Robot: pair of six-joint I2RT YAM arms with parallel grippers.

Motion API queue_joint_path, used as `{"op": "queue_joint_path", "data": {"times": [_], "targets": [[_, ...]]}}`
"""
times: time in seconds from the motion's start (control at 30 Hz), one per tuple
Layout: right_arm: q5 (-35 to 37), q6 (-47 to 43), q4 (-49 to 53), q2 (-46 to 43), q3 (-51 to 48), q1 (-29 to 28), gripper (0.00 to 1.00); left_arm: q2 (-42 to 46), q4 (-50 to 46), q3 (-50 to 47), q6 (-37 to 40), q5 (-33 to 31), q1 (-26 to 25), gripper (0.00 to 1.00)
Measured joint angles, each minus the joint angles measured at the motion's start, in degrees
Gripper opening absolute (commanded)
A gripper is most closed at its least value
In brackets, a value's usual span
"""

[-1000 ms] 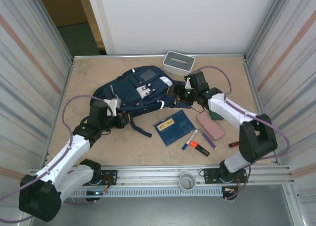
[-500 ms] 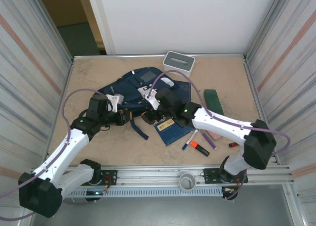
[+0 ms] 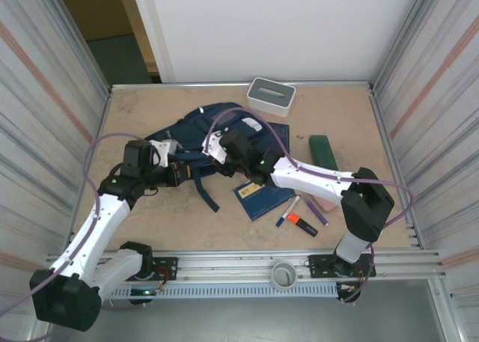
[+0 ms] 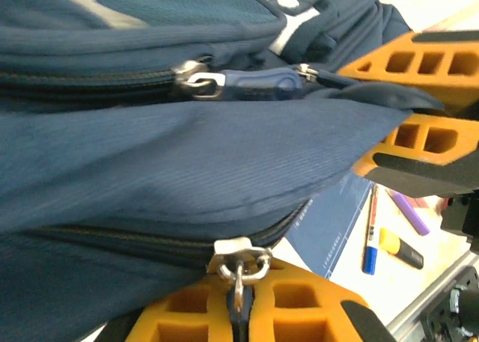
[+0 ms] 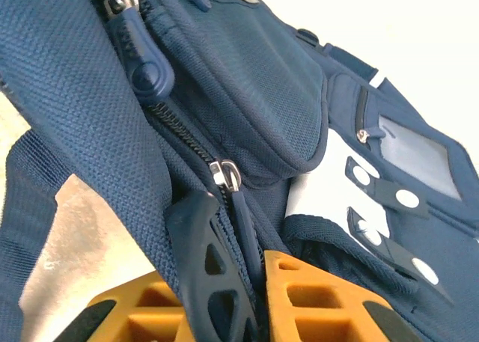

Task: Pack the student bag

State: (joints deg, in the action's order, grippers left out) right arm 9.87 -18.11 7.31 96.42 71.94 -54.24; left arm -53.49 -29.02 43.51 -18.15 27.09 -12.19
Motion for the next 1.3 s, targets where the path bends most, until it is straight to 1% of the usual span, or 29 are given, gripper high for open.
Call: {"op": "queue_joint_path", "data": {"times": [0.13, 0.27, 0.37, 0.43, 0.53, 0.63, 0.7, 0.77, 0.83, 0.9, 0.97, 1.0, 1.03, 1.23, 1.3], "targets": [[-0.5, -1.0, -0.2, -0.3, 0.2, 0.9, 0.09, 0.2, -1.4, 0.5, 1.8, 1.4, 4.6, 0.00], [-3.2, -1.5, -0.4, -2.2, -2.1, 3.3, 0.09, 0.2, -3.0, 0.5, 3.3, 2.8, 9.2, 0.00], [-5.0, -1.7, 0.1, -3.2, -3.4, 5.2, 0.09, 0.6, -3.9, 0.5, 4.0, 3.8, 11.3, 0.00], [-5.5, -1.7, 0.7, -3.3, -3.5, 5.6, 0.11, 1.3, -4.3, 0.5, 4.3, 4.5, 12.4, 0.00], [-5.6, -1.4, 1.4, -3.3, -3.5, 5.7, 0.23, 2.5, -4.2, 0.5, 4.4, 6.6, 13.4, 0.00], [-5.7, -0.2, 3.6, -3.3, -2.7, 6.0, 0.44, 2.6, -4.2, 0.8, 3.8, 9.6, 12.8, 0.00], [-5.6, 0.5, 5.5, -3.4, -1.6, 6.1, 0.60, 2.6, -4.2, 1.8, 3.5, 9.9, 10.3, 0.00], [-6.3, 1.0, 7.1, -4.0, -0.7, 6.2, 0.70, 2.6, -4.5, 3.4, 3.4, 9.7, 6.7, 0.00], [-8.3, 1.4, 8.3, -5.1, 0.0, 5.9, 0.75, 2.6, -5.3, 5.1, 3.4, 9.3, 3.0, 0.00], [-11.3, 1.6, 9.1, -6.4, 1.1, 5.1, 0.77, 2.6, -5.9, 6.6, 3.6, 9.3, 0.5, 0.00], [-14.0, 1.6, 8.8, -7.0, 2.2, 4.1, 0.77, 2.6, -6.5, 7.3, 3.8, 9.2, -0.4, 0.00], [-15.3, 1.6, 8.3, -7.0, 2.8, 3.5, 0.74, 2.6, -6.8, 7.5, 3.9, 9.3, -0.6, 0.00], [-16.4, 1.7, 8.0, -6.9, 3.3, 3.1, 0.69, 2.5, -7.1, 7.5, 4.0, 9.3, -0.7, 0.00], [-20.6, 2.7, 7.1, -3.3, 7.9, 2.2, 0.24, 2.4, -9.1, 7.9, 4.9, 7.5, -0.7, 0.00], [-21.7, 3.0, 7.3, -0.8, 10.2, 2.2, 0.12, 2.8, -9.7, 8.0, 5.2, 6.4, -0.2, 0.00]]}}
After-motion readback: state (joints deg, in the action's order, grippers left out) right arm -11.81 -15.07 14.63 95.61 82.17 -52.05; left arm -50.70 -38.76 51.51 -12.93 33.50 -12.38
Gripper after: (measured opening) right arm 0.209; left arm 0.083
